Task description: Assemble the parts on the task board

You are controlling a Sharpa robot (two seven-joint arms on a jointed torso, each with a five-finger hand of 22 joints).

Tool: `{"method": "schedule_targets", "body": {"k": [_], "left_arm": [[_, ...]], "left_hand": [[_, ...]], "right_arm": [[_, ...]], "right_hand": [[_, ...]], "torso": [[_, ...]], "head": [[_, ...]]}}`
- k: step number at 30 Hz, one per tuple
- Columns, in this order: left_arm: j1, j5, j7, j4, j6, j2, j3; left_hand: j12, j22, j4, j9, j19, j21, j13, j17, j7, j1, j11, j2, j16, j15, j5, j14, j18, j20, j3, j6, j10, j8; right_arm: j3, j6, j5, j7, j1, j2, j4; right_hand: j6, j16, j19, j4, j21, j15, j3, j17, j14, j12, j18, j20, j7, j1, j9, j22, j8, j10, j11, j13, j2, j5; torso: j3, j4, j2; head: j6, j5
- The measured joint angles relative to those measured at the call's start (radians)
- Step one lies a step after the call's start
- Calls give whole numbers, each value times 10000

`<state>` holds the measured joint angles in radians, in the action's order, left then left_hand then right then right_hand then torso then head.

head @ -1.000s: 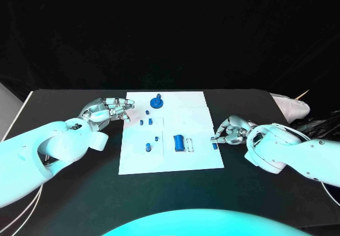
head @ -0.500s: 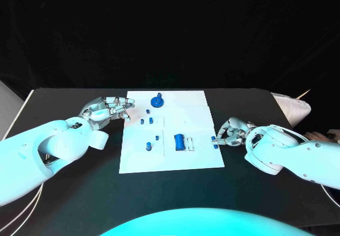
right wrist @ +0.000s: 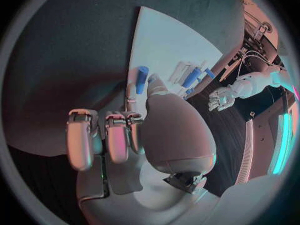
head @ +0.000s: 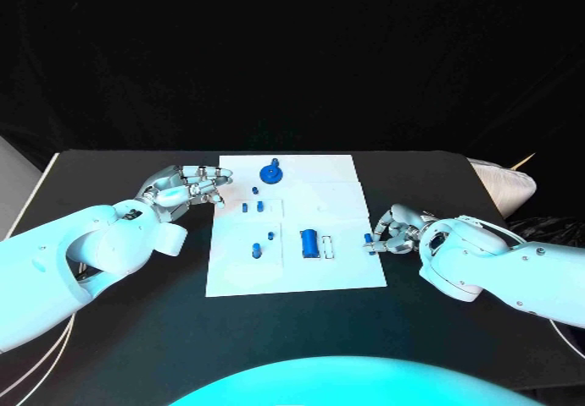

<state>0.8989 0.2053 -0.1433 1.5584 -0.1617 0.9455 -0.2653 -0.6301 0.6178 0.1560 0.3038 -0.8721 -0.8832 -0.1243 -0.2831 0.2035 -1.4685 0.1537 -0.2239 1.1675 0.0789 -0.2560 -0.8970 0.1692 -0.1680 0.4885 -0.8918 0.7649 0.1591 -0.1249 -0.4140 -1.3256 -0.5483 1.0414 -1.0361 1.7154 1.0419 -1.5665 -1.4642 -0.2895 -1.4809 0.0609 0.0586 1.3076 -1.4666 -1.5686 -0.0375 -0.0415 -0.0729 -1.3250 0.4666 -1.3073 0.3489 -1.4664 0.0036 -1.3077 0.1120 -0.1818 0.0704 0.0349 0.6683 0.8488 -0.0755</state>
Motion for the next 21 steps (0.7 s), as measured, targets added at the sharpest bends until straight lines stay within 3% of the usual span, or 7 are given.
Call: {"method": "schedule_targets", "body": {"k": [3,13,21], "left_arm": [[-1,-1,3,0,2,5,0],[-2,-3,10,0,5,9,0],[-5,-4,14,0,7,11,0]], "left_hand": [[0,0,0,0,0,0,0,0,0,0,0,0,0,0,0,0,0,0,0,0,0,0],[0,0,28,0,0,39,8,0,0,0,0,0,0,0,0,0,1,0,-29,0,0,0],[0,0,28,1,0,39,7,0,0,0,0,0,0,0,0,0,0,0,-29,0,0,0]], "right_arm": [[15,79,-35,-41,-8,49,-17],[62,267,-265,-203,-25,202,-86],[67,211,-415,-272,-51,280,-42]], "right_hand": [[15,0,0,3,0,0,-171,0,0,0,1,0,14,-99,-1,0,35,0,0,0,78,-261],[69,0,0,-6,0,0,-661,0,0,0,0,0,-2,-504,-7,-8,43,0,0,1,99,-544],[126,0,-3,25,0,75,-2004,0,1,0,0,74,53,-955,-6,-7,-91,-1,-72,2,133,-1279]], "torso": [[6,-1,-1],[7,-3,-8],[11,-9,-13]], "head": [[8,8],[33,23],[18,36]]}}
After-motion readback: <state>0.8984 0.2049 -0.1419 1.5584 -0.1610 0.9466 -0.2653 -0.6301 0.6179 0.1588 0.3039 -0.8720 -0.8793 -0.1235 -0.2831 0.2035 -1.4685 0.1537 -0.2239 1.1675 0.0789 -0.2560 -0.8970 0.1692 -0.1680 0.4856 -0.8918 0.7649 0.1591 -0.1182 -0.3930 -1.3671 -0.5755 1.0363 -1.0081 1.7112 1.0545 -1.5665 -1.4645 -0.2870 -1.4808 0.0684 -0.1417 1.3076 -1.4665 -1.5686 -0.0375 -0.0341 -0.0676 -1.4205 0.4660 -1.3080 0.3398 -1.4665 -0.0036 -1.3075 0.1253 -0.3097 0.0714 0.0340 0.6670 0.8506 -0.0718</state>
